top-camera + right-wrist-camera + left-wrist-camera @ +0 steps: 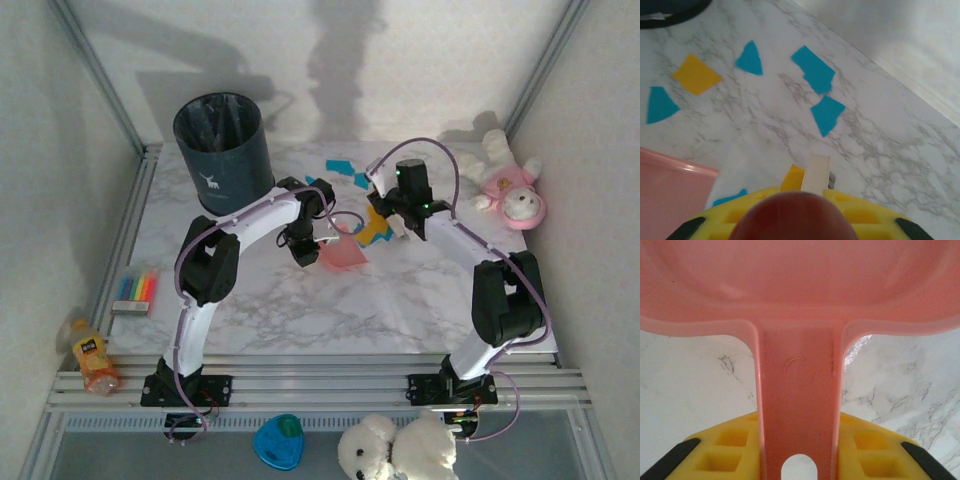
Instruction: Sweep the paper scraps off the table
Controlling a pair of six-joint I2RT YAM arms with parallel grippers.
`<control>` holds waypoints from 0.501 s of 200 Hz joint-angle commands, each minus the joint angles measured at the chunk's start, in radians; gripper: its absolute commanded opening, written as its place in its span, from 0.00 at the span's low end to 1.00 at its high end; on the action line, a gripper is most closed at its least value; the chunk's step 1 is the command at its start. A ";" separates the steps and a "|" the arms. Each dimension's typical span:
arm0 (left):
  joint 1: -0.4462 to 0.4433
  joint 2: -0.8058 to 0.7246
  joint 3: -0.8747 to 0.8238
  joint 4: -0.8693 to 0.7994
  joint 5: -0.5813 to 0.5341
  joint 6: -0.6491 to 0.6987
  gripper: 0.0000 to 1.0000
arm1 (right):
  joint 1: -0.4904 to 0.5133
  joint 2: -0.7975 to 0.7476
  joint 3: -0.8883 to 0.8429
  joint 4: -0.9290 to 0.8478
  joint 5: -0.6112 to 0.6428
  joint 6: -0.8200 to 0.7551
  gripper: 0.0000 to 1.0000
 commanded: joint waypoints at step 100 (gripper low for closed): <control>-0.005 0.022 0.024 -0.040 -0.004 -0.035 0.14 | 0.114 -0.122 -0.050 -0.115 -0.103 0.044 0.00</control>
